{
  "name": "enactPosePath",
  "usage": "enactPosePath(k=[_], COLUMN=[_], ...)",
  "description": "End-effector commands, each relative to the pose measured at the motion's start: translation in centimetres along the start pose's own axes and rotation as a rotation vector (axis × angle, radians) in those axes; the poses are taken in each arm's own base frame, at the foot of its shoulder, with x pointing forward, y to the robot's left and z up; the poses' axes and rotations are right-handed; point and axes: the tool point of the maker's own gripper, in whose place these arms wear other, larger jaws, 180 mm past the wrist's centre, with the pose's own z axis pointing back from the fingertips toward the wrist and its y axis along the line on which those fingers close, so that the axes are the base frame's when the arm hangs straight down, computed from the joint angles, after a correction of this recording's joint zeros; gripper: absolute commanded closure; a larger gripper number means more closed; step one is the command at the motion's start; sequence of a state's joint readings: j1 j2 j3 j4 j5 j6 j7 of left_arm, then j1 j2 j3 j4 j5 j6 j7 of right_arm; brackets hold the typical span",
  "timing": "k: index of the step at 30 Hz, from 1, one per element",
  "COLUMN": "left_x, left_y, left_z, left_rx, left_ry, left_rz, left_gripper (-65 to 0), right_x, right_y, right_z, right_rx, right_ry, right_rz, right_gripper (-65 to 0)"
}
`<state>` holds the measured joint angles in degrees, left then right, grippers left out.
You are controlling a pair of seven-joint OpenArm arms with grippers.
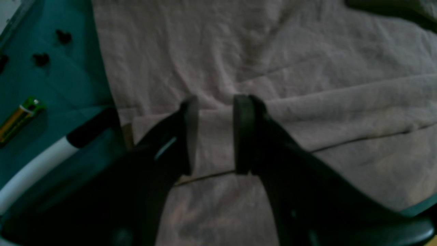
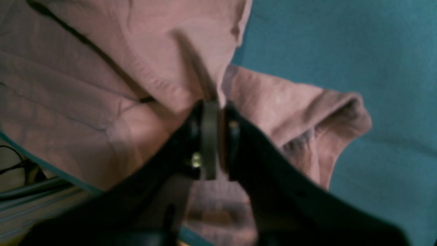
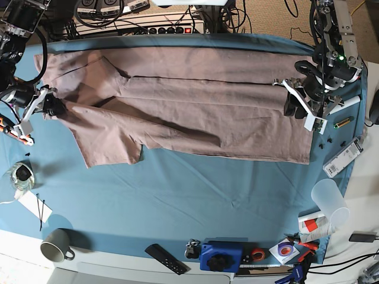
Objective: Fold the T-shirt properly
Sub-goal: 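Move the right gripper to the hem corner and grasp it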
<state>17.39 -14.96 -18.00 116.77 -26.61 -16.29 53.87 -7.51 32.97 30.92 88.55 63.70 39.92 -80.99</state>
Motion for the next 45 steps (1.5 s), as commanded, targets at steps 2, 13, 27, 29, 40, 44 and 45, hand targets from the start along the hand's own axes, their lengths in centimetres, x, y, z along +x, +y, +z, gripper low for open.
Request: enactPosePath(k=[2, 13, 27, 29, 40, 44, 45], left_x=[1.3, 2.1, 3.9, 4.0, 4.0, 4.0, 4.0], left_y=[0.1, 0.1, 1.5, 1.5, 1.5, 1.5, 1.5], left_z=[0.3, 0.3, -0.2, -0.2, -0.2, -0.2, -0.2], left_rx=[-0.001, 0.002, 0.063, 0.063, 0.063, 0.063, 0.063], left_ry=[-0.046, -0.09, -0.122, -0.123, -0.123, -0.123, -0.123], left_rz=[-0.013, -0.013, -0.054, -0.055, -0.055, -0.055, -0.055], left_gripper=[-16.3, -16.3, -22.2, -22.2, -22.2, -22.2, -22.2], right_x=[1.8, 7.1, 10.3, 9.9, 7.8, 7.5, 7.3], right_y=[-0.1, -1.9, -8.2, -8.1, -5.2, -3.6, -3.4], right_z=[0.9, 3.7, -0.7, -2.5, -8.8, -10.6, -11.1], right_rx=[-0.006, -0.149, -0.149, -0.114, 0.029, 0.062, 0.059], right_ry=[-0.051, -0.164, -0.302, -0.264, -0.107, -0.101, -0.096], right_rz=[0.03, 0.119, -0.127, -0.162, -0.24, -0.245, -0.241], right_gripper=[-16.0, -17.4, -17.3, -17.3, -17.3, -17.3, -17.3])
